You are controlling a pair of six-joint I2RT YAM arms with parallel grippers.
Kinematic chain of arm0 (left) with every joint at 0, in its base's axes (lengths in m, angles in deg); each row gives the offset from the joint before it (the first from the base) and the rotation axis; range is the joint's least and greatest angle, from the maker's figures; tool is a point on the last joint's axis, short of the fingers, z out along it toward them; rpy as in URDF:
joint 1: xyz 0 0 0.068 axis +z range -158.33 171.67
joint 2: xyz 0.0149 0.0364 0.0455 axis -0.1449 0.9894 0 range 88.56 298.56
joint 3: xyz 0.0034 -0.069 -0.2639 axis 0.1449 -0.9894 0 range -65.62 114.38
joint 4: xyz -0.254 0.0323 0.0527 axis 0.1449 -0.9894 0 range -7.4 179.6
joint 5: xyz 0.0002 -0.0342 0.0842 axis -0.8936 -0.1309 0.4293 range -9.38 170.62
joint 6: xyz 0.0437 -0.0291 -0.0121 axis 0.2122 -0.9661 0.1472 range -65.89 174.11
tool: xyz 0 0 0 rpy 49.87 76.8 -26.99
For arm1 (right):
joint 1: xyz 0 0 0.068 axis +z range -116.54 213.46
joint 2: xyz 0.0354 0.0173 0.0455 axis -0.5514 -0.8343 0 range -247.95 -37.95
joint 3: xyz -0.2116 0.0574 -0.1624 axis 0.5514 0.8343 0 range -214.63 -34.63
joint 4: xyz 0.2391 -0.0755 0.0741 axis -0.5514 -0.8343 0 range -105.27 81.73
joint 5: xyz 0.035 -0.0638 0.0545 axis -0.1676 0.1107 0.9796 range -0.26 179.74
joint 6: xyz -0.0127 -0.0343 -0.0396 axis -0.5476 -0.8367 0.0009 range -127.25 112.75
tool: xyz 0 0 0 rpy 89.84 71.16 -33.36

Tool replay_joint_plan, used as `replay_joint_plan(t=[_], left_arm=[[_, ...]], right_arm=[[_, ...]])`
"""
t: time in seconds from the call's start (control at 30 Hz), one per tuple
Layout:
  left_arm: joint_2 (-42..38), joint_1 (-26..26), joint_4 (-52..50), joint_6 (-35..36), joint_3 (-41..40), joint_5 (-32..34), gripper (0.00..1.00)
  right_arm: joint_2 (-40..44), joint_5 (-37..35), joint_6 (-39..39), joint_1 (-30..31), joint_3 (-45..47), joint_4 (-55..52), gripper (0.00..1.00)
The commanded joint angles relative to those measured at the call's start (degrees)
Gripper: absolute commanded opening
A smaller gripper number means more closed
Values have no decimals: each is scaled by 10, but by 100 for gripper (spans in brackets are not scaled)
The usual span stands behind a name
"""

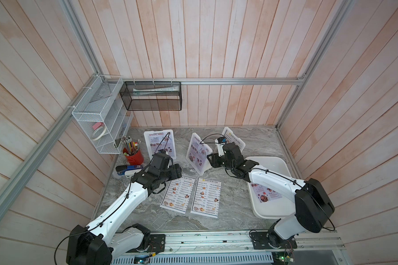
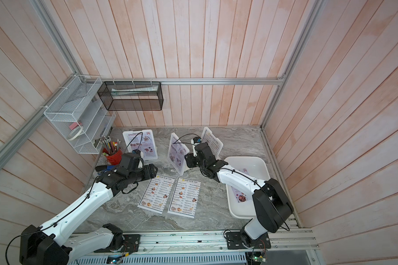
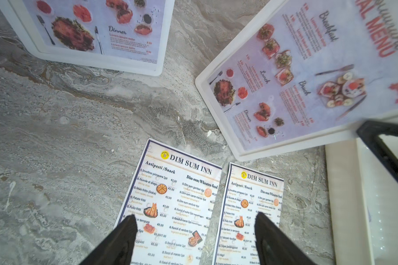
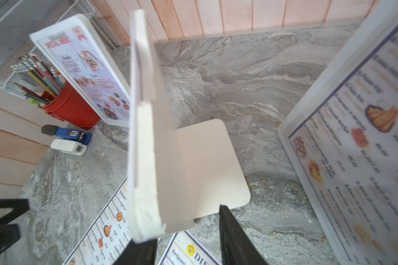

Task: Replace the menus in the menu holders
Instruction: Adjust the menu holder at the center of the board.

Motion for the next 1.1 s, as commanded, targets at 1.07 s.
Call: replay_joint_plan(t=[1.07], left_arm=[[135,1,265,30,-61,-18,65]], right_arm=[[-178,119,42,-43,-68,172,44]])
